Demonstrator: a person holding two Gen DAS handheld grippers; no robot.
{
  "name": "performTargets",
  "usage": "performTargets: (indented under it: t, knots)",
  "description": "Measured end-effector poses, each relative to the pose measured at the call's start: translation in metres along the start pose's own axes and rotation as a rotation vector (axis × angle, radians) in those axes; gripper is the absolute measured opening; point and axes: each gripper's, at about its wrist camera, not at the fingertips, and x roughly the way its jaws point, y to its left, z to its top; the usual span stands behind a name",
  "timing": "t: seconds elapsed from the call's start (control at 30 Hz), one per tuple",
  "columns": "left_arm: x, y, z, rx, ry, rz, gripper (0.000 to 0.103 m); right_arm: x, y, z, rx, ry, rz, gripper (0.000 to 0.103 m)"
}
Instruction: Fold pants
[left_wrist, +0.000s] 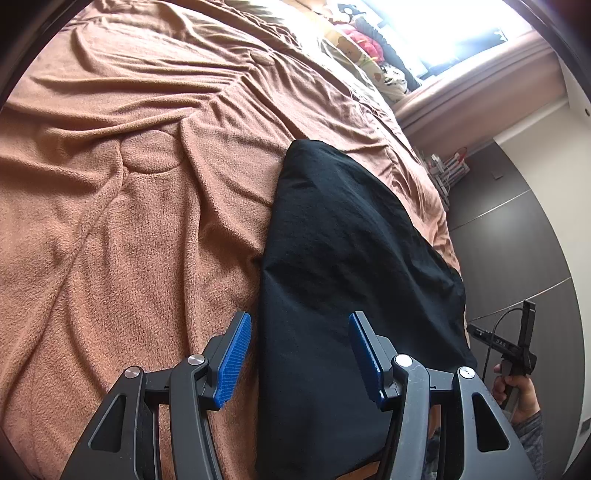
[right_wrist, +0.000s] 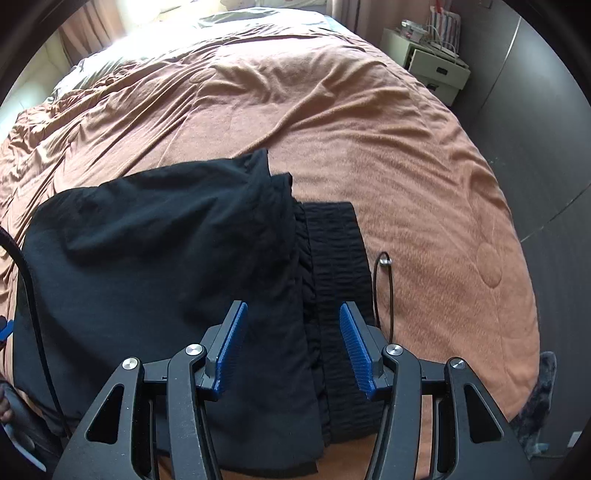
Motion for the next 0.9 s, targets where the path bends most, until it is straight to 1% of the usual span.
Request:
performTargets:
  t: [0.1, 0.23, 0.27, 0.33, 0.37, 0.4, 0.43, 0.63, 0.7, 0.8, 0.87, 0.9]
  knots:
    - [0.0, 0.0, 0.0, 0.003, -0.001, 0.001, 0.057, -0.007, -0.009, -0.017, 0.026, 0.031, -0.009, 0.05]
    - [0.0, 0.001, -0.001, 0.002, 0.003, 0.0, 0.057, -0.016, -0.024, -0.038, 0.11, 0.047, 0.055, 0.05]
    - [0.0, 0.001, -0.002, 0.003, 0.003, 0.001, 0.057, -0.018, -0.026, -0.042, 0.118, 0.048, 0.067, 0.044]
    - [0.0, 0.0, -0.003, 0.007, 0.002, 0.005, 0.057, -0.02, -0.027, -0.049, 0.122, 0.062, 0.096, 0.013]
    - [0.0, 0.0, -0.003, 0.008, 0.002, 0.007, 0.057, -0.022, -0.028, -0.053, 0.128, 0.063, 0.109, 0.009]
    - [0.0, 0.0, -0.003, 0.008, 0.002, 0.008, 0.057, -0.026, -0.028, -0.056, 0.126, 0.052, 0.11, 0.007]
    - [0.0, 0.001, -0.004, 0.008, 0.003, 0.009, 0.057, -0.03, -0.026, -0.058, 0.115, 0.039, 0.107, 0.002]
    - [0.001, 0.001, -0.004, 0.008, 0.001, 0.014, 0.057, -0.056, -0.022, -0.068, 0.097, 0.007, 0.092, 0.001]
    - [0.001, 0.001, -0.004, 0.007, 0.0, 0.014, 0.057, -0.059, -0.017, -0.076, 0.087, 0.01, 0.085, 0.001]
    - [0.0, 0.001, -0.004, 0.011, -0.003, 0.011, 0.057, -0.046, -0.019, -0.08, 0.092, 0.076, 0.102, 0.002]
    - [-0.002, 0.001, -0.004, 0.011, -0.007, 0.009, 0.057, -0.038, -0.026, -0.078, 0.14, 0.094, 0.135, 0.006]
    - [-0.003, 0.001, -0.005, 0.01, -0.009, 0.009, 0.057, -0.037, -0.031, -0.079, 0.175, 0.091, 0.162, 0.01]
